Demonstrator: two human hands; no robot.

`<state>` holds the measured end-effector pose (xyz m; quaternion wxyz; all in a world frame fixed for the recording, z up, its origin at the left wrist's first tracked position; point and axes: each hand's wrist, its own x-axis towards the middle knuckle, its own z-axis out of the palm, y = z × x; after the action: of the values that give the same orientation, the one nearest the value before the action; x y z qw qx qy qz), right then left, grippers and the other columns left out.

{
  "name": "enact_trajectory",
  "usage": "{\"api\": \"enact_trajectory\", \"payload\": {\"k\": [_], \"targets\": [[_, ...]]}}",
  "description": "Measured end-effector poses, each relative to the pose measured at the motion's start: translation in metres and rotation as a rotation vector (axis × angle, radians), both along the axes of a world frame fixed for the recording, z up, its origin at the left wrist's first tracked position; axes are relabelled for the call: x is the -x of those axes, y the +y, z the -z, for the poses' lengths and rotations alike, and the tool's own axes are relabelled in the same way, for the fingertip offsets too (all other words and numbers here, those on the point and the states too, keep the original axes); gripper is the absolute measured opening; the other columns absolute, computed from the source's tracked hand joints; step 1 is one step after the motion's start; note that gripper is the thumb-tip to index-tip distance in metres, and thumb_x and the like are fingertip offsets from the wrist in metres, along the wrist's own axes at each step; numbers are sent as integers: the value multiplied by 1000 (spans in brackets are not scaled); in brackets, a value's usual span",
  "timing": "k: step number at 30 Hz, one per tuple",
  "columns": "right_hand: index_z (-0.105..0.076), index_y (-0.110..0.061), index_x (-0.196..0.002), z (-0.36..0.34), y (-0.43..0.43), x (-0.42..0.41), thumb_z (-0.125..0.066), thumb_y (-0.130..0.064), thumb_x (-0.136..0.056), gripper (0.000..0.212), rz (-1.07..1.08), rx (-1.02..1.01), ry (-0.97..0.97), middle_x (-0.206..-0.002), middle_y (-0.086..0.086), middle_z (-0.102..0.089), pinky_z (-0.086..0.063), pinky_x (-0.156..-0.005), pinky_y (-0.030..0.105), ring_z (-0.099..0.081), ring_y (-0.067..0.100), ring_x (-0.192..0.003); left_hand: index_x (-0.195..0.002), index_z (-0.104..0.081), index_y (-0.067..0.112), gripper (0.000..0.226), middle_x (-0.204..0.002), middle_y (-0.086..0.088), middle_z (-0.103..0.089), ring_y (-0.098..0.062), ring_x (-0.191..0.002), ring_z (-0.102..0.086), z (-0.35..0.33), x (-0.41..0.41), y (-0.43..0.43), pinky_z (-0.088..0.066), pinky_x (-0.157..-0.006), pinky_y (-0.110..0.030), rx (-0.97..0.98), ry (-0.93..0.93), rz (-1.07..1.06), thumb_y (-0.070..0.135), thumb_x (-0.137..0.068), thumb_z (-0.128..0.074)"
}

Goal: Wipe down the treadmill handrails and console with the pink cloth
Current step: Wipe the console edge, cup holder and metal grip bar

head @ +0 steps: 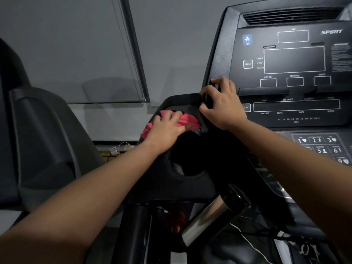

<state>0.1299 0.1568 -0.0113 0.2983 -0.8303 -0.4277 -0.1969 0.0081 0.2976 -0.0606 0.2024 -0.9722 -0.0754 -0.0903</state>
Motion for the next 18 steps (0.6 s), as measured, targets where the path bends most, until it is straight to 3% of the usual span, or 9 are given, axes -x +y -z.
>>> {"api": "enact_trajectory", "payload": {"k": [4, 7, 11, 15, 18], "targets": [[-63, -17, -108, 0, 1, 2, -61, -28, -79, 31, -10, 11, 3, -131, 12, -43, -31, -106, 35, -32, 30, -130, -146, -28, 40, 49, -156, -11, -15, -35, -136, -22, 12, 4, -12, -33, -99, -51, -141, 49, 43, 25, -100, -37], [-62, -18, -111, -1, -1, 1, -61, -28, -81, 32, -16, 20, 16, -133, 12, -42, -30, -106, 35, -30, 30, -132, -145, -29, 39, 48, -156, -9, -15, -32, -136, -24, 12, 8, -6, -33, -99, -48, -122, 8, 21, 25, -100, -36], [-61, -19, -113, -2, -1, 0, -60, -29, -82, 32, -24, 25, 25, -135, 11, -40, -29, -106, 34, -28, 28, -133, -130, -53, 44, 55, -135, -11, -51, -33, -115, -52, 4, 31, 18, -47, -79, -42, -113, -156, -17, 23, -82, -68], [-61, -19, -113, -4, -2, -1, -60, -29, -83, 32, -18, 24, 23, -134, 10, -40, -29, -106, 33, -28, 27, -133, -139, -45, 37, 52, -142, -16, -40, -39, -124, -39, 16, 58, 44, -39, -89, -48, 5, -133, -157, 16, -92, -54], [-61, -19, -113, -3, -2, 0, -59, -29, -83, 31, -24, 27, 23, -134, 10, -40, -30, -106, 35, -28, 27, -132, -127, -60, 27, 50, -127, -23, -52, -43, -105, -49, 21, 82, 50, -45, -79, -52, 99, -159, -211, 7, -82, -66]]}}
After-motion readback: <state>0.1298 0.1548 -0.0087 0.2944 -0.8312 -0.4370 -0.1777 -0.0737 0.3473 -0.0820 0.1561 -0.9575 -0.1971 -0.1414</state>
